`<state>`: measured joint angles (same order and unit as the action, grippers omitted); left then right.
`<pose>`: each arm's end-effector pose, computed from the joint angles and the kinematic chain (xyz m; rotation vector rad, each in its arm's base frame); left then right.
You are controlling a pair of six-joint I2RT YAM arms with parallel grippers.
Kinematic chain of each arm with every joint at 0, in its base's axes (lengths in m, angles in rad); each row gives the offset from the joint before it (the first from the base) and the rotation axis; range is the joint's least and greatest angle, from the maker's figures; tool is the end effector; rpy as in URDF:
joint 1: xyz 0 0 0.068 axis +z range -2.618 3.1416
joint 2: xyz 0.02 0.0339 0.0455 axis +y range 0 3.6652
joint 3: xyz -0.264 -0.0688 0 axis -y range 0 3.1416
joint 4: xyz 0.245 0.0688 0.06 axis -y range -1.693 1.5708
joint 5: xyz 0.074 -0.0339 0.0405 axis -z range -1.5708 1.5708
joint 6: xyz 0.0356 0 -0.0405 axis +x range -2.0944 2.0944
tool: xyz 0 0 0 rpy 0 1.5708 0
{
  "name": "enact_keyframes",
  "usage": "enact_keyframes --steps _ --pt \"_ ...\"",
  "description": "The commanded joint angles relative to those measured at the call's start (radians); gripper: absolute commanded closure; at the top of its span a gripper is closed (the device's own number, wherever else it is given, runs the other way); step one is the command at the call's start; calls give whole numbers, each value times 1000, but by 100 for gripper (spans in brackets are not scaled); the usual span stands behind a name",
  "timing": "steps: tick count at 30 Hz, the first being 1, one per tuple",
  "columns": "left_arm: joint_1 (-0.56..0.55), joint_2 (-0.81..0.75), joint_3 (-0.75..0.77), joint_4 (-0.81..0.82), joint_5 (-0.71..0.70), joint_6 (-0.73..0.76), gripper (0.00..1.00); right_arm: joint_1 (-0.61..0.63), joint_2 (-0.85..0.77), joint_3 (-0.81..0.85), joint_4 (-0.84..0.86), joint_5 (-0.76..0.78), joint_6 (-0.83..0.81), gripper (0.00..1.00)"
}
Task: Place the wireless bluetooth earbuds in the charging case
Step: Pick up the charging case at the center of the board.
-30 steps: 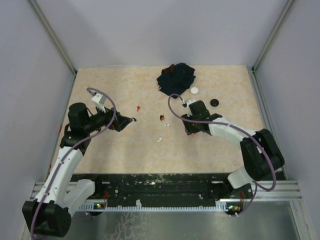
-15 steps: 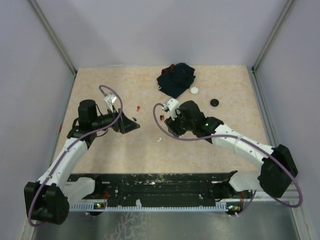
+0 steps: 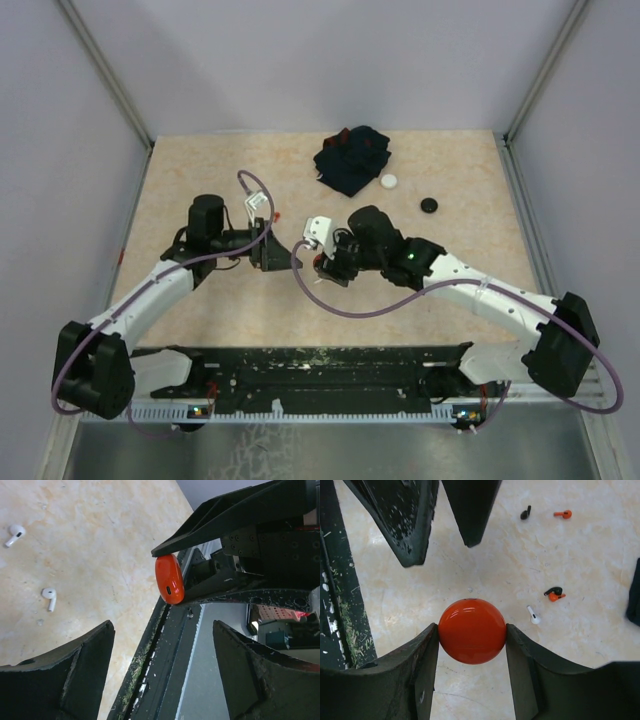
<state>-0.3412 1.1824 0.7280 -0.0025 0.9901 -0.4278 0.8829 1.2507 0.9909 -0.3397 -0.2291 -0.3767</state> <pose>0.2260 -0.1118 0.2629 0.5860 2.0302 -1.4702 0.1708 0.2206 0.2978 -1.4028 1.6981 0.5354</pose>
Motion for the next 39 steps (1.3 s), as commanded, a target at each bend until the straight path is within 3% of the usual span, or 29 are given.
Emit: enact_keyframes --steps 1,20,28,31,39 --pt "-45 12 46 35 41 -1 18 18 -15 73 -5 -104 -117 53" --pt "-165 94 84 20 58 37 45 75 36 127 -56 -139 -272 53" --pt "-177 89 95 3 85 85 70 93 57 143 -75 -99 -294 52" --pt "-177 65 96 -8 74 120 98 94 43 139 -70 -88 -291 47" --pt "-175 15 92 -37 22 193 100 93 -57 104 -40 -70 -255 26"
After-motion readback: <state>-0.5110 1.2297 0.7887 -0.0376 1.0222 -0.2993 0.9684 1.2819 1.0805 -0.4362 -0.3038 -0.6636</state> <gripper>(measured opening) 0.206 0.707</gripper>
